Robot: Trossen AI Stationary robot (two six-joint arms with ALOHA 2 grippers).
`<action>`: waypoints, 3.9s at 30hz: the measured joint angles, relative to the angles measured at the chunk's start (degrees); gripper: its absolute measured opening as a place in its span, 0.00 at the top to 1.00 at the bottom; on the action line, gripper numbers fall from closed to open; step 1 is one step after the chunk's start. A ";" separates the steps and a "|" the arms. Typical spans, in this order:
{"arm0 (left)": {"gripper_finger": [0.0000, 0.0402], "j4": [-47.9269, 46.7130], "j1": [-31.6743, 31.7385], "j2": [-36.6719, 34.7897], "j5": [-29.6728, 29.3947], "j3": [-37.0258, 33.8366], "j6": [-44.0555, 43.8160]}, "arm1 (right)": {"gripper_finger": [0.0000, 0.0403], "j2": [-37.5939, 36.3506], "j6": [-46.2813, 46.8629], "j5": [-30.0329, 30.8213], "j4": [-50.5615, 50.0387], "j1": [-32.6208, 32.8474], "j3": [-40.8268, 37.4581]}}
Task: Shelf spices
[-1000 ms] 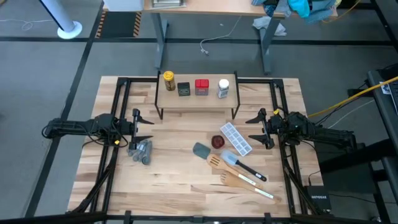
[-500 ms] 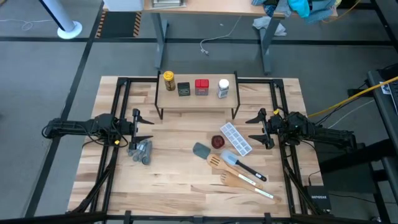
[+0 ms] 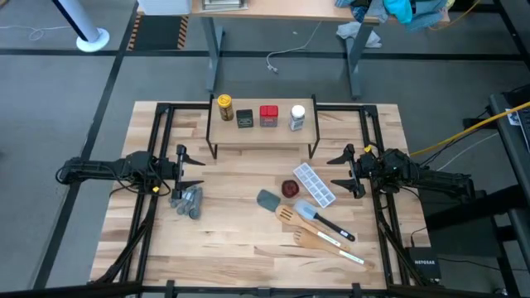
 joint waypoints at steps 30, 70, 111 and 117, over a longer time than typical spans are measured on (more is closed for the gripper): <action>0.35 0.02 0.00 0.00 0.00 -0.01 -0.02 | 0.20 0.00 0.70 5.55 -0.17 0.00 0.00; 0.35 12.89 0.07 0.00 -2.67 -0.01 -13.07 | 0.20 28.13 -14.37 19.72 10.05 -0.02 17.99; 0.35 5.45 0.07 0.00 -2.67 -0.01 -20.96 | 0.20 83.08 -19.69 -11.44 -7.90 -28.89 53.31; 0.35 5.03 0.07 0.00 -2.67 -0.01 -20.67 | 0.35 83.07 -19.63 -12.44 -7.78 -28.89 53.31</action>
